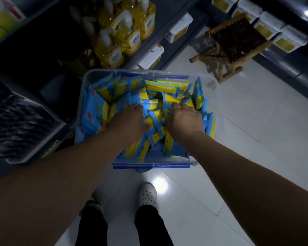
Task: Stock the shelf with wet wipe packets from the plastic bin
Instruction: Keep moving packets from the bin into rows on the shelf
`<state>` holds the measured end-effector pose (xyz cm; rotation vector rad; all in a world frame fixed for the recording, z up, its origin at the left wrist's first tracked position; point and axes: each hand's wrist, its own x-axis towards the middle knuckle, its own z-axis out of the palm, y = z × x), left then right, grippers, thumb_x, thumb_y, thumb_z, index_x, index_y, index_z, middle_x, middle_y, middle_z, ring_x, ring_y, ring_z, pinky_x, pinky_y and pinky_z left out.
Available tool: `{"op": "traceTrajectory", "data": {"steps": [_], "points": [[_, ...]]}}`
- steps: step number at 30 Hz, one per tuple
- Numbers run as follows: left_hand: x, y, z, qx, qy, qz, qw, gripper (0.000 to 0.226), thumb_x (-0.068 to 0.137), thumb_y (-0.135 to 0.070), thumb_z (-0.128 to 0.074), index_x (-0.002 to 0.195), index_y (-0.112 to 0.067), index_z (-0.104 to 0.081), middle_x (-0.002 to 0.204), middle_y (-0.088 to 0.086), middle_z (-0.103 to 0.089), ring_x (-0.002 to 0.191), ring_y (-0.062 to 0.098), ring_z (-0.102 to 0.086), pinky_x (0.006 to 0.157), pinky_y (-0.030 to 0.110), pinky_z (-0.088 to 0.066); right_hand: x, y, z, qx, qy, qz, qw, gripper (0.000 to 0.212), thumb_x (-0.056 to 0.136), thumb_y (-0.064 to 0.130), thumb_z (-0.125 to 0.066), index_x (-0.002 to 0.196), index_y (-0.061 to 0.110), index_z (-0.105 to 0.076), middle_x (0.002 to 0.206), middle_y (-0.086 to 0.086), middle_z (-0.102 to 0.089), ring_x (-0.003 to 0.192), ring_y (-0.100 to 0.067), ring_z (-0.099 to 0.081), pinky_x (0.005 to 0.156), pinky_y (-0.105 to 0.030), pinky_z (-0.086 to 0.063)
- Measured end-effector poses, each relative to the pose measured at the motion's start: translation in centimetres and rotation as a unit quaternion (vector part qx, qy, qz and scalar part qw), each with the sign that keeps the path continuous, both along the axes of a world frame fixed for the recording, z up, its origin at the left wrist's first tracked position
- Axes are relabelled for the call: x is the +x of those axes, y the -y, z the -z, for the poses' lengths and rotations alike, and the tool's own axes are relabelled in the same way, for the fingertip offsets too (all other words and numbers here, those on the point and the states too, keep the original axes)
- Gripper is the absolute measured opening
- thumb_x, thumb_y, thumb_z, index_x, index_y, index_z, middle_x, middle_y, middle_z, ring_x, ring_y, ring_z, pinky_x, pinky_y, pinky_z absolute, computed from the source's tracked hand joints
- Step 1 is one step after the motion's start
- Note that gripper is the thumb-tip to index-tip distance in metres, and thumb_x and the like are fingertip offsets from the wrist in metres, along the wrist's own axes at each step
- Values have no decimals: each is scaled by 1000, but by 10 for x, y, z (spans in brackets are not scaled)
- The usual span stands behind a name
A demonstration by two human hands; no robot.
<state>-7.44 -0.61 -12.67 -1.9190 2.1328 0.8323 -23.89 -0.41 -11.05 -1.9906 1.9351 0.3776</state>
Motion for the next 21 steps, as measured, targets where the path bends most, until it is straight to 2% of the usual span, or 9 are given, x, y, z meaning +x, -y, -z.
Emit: {"op": "traceTrajectory", "data": {"steps": [3,5,10,12,16,19,21], "points": [[-5,11,12,-38,-5,-5,999,48,93,-44,-51,128,-11,-51,129,12,-52,125,33,-42,102,41,-37,4,11,11,-10,-4,28,1000,60,95,55,-41,133,9,-42,131,-17,-52,120,-38,-47,98,-44,-36],[-10,17,17,-58,0,-5,998,45,94,-45,-50,124,-12,-56,128,13,-52,125,32,-41,102,40,-35,7,20,17,-8,-21,39,999,67,93,62,-37,135,9,-40,134,-17,-51,123,-37,-46,101,-45,-34],[-24,21,27,-69,9,8,998,47,90,-52,-52,118,-16,-63,128,13,-45,129,35,-32,105,45,-31,9,30,28,25,-51,68,996,72,90,62,-41,138,8,-39,140,-15,-47,131,-35,-40,109,-48,-25],[-26,22,29,-55,19,0,998,46,91,-50,-53,117,-13,-63,132,12,-43,133,36,-28,106,46,-30,9,31,28,19,-64,68,995,60,92,55,-43,130,9,-48,133,-14,-53,128,-35,-42,109,-47,-25],[-32,26,27,-16,-10,-76,997,26,95,-36,-54,109,-17,-65,138,9,-41,140,35,-18,110,51,-25,12,35,24,-2,-63,41,997,28,93,37,-49,106,15,-61,112,-11,-63,117,-33,-50,104,-43,-31],[-34,27,21,9,-55,-131,990,20,95,-34,-54,99,-19,-66,139,8,-41,143,35,-13,112,51,-18,15,36,22,-12,-54,36,998,21,91,24,-50,107,16,-61,109,-11,-64,112,-32,-53,103,-42,-32],[-34,28,15,12,-74,-155,985,16,95,-33,-55,96,-21,-65,135,7,-45,140,36,-18,110,50,-18,16,35,19,-18,-45,42,998,17,90,21,-50,103,18,-60,106,-10,-65,109,-32,-56,104,-43,-33]]}}
